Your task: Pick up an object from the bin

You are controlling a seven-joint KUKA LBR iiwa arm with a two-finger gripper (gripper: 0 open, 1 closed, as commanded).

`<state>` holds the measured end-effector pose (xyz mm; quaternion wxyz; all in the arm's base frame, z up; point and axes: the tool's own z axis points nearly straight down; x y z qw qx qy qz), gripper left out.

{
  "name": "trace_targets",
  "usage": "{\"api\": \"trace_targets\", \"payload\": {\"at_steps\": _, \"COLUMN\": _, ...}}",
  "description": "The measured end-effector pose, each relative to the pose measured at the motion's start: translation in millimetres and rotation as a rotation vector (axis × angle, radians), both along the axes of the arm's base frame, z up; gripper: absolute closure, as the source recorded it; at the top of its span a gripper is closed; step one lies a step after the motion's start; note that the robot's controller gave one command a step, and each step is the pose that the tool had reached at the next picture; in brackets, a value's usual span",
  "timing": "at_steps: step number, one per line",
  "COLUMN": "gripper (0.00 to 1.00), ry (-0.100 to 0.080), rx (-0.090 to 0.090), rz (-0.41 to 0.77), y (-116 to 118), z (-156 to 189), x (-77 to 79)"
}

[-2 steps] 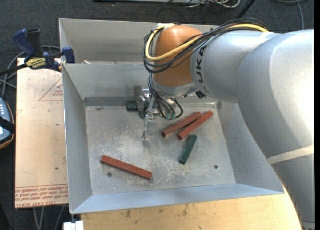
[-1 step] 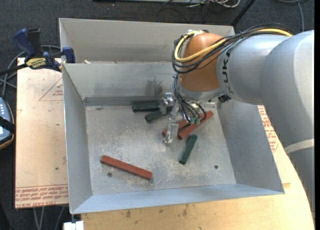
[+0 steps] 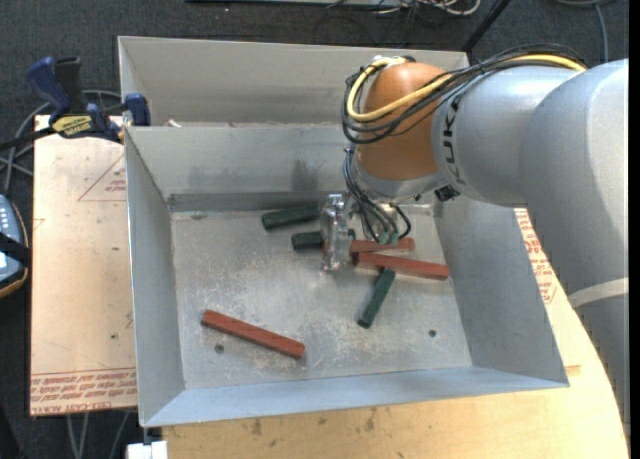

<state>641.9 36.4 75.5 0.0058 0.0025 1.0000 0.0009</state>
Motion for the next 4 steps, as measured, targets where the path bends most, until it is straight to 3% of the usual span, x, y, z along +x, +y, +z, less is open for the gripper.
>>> {"api": "trace_targets", "payload": {"at_steps": 1, "gripper": 1.0, "ry": 0.0, "rx": -0.001, "rz": 0.051, "y": 7.0, "z": 97.8, "x": -1.6}}
{"api": "trace_targets", "payload": {"at_steps": 2, "gripper": 0.0, "ry": 0.008, "rx": -0.001, "rz": 0.05, "y": 6.7, "z": 92.4, "x": -3.4}}
{"api": "trace_targets", "payload": {"at_steps": 3, "gripper": 0.0, "ry": 0.016, "rx": 0.0, "rz": -0.195, "y": -17.2, "z": 0.7, "x": 14.1}}
{"api": "trace_targets", "payload": {"at_steps": 4, "gripper": 1.0, "ry": 0.009, "rx": 0.001, "rz": -0.195, "y": -17.0, "z": 4.3, "x": 16.4}}
